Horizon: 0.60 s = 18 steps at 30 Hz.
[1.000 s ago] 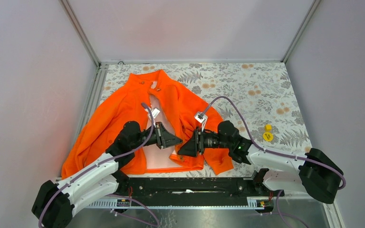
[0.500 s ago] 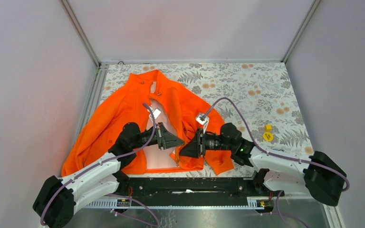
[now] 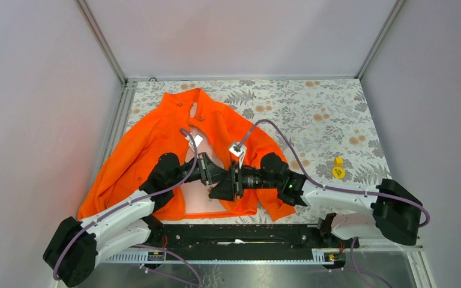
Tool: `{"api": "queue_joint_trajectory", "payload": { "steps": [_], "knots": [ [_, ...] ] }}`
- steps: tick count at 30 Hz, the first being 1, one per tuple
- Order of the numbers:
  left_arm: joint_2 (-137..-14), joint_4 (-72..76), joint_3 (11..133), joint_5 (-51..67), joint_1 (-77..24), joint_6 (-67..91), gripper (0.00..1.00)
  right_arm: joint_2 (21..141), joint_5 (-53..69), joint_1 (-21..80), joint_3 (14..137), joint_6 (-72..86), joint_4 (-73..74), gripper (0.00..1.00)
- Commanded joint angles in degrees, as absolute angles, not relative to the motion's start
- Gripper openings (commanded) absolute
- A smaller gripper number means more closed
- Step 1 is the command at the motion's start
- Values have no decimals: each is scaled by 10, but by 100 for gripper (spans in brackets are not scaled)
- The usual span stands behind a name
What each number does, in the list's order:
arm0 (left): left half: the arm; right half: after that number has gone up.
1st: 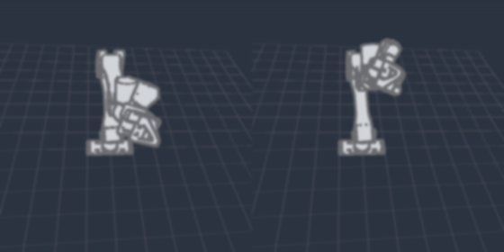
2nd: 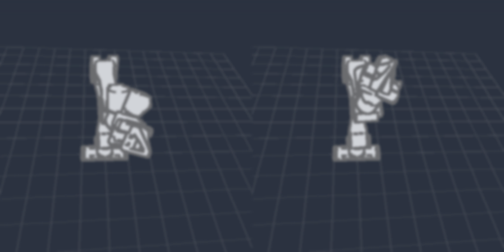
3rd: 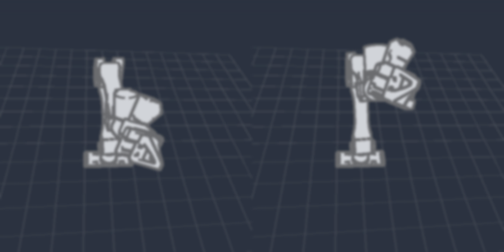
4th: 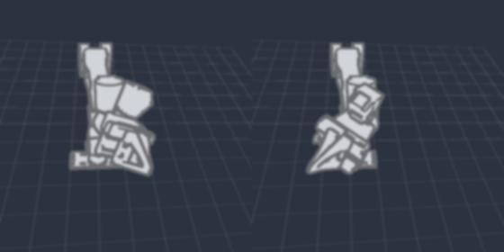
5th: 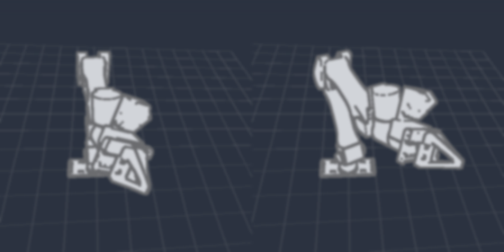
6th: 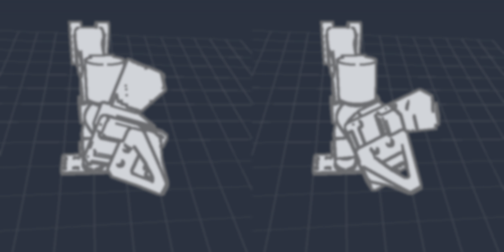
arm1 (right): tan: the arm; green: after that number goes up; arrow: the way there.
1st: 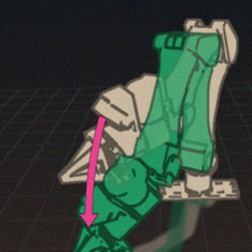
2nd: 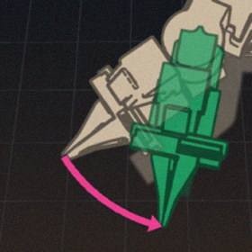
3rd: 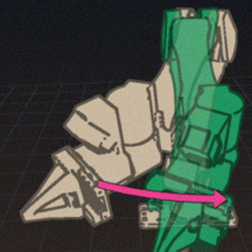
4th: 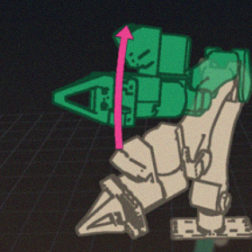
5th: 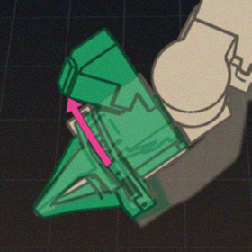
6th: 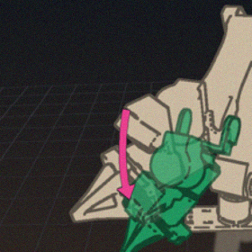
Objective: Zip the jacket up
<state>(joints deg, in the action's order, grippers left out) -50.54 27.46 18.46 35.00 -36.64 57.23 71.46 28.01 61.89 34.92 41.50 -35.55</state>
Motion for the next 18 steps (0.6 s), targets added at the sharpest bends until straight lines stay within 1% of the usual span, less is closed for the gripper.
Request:
{"api": "queue_joint_trajectory", "payload": {
  "steps": [1,3,5,9,12,15,18],
  "knots": [
    [-536,309,210,342,-366,608,0,763,216,622,407,434,-379,45],
    [-544,307,215,347,-366,631,0,778,230,622,442,408,-324,45],
    [-549,302,220,353,-366,648,0,761,229,623,450,377,-279,46],
    [-540,319,216,364,-365,672,0,668,164,621,410,333,-204,55],
    [-534,312,218,365,-364,667,0,617,139,615,399,321,-143,57],
    [-537,312,221,368,-362,663,0,576,123,600,372,332,-136,58],
    [-540,335,218,375,-360,670,0,552,138,566,335,355,-156,57]
  ]
}}
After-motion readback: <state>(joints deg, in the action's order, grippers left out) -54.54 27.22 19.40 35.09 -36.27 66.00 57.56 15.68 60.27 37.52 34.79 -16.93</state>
